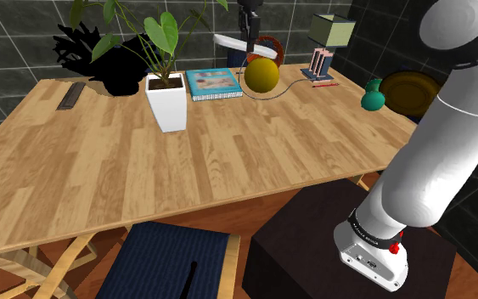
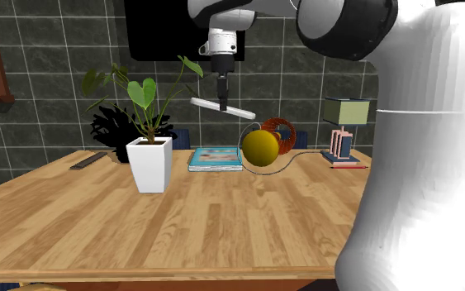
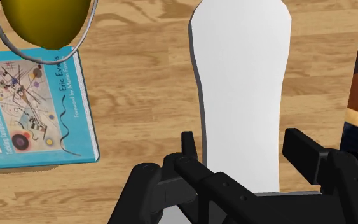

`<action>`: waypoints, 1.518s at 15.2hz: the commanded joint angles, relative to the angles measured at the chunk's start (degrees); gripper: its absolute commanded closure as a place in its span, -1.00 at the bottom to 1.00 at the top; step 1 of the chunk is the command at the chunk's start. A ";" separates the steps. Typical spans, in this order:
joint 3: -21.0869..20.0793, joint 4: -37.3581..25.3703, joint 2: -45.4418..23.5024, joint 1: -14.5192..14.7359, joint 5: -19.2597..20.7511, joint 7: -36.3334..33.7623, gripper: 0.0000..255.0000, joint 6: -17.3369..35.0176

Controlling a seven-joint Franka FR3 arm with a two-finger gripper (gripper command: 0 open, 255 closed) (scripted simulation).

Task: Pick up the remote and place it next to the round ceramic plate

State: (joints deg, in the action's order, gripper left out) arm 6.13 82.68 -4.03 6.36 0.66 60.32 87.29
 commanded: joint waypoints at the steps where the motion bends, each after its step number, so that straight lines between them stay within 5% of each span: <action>1: 0.76 6.12 4.73 -0.82 0.44 1.60 1.00 1.50; 11: 4.87 24.90 22.61 -4.50 3.75 8.85 1.00 2.82; 23: 11.95 36.90 39.24 -10.05 10.44 19.66 1.00 -0.53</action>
State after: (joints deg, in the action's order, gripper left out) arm 17.49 118.51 33.85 -3.19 10.44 79.07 86.92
